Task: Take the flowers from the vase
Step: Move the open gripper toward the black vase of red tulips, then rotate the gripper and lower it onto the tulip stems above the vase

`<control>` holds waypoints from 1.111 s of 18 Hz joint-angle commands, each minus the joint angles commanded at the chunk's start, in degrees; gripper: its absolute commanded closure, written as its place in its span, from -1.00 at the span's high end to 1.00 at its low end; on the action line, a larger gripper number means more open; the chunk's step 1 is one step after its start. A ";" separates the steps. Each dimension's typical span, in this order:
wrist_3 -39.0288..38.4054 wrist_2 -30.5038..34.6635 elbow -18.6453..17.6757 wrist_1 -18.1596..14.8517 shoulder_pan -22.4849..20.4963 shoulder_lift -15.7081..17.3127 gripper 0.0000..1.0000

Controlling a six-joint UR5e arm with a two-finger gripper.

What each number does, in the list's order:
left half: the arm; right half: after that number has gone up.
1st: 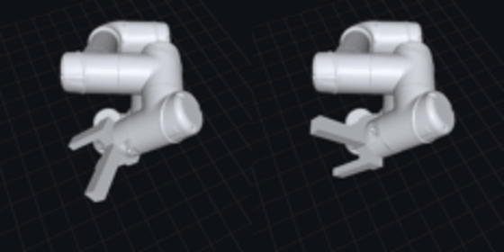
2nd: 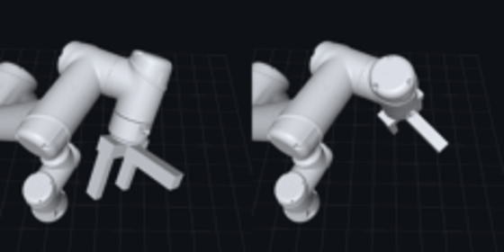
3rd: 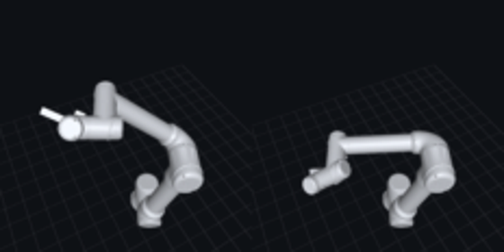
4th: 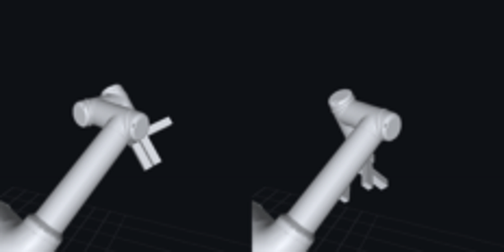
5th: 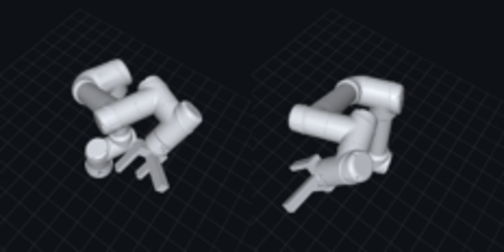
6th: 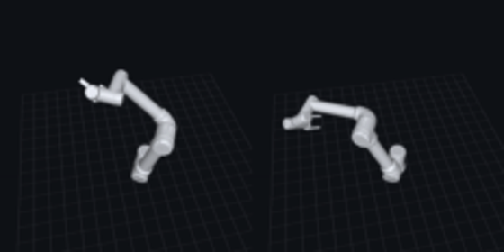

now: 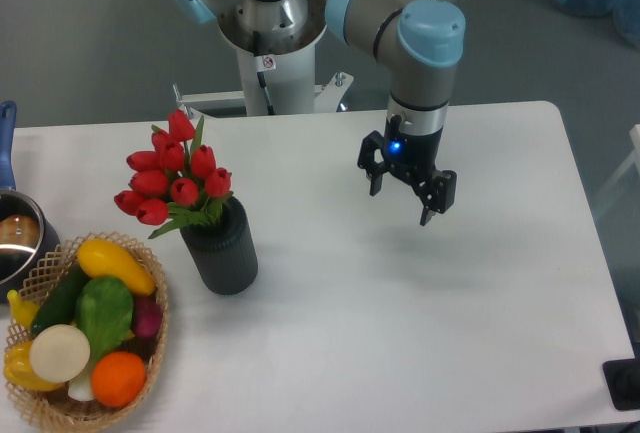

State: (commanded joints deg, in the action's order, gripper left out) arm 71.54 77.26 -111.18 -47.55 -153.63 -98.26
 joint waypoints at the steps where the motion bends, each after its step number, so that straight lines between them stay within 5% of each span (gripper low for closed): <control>1: -0.26 -1.05 0.09 0.00 0.09 0.00 1.00; 5: -0.53 -9.57 0.09 -0.09 0.00 0.00 1.00; 20: -0.53 -16.86 -2.02 0.00 -0.09 2.20 1.00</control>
State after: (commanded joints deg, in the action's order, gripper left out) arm 71.02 60.40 -113.20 -47.55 -153.72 -96.06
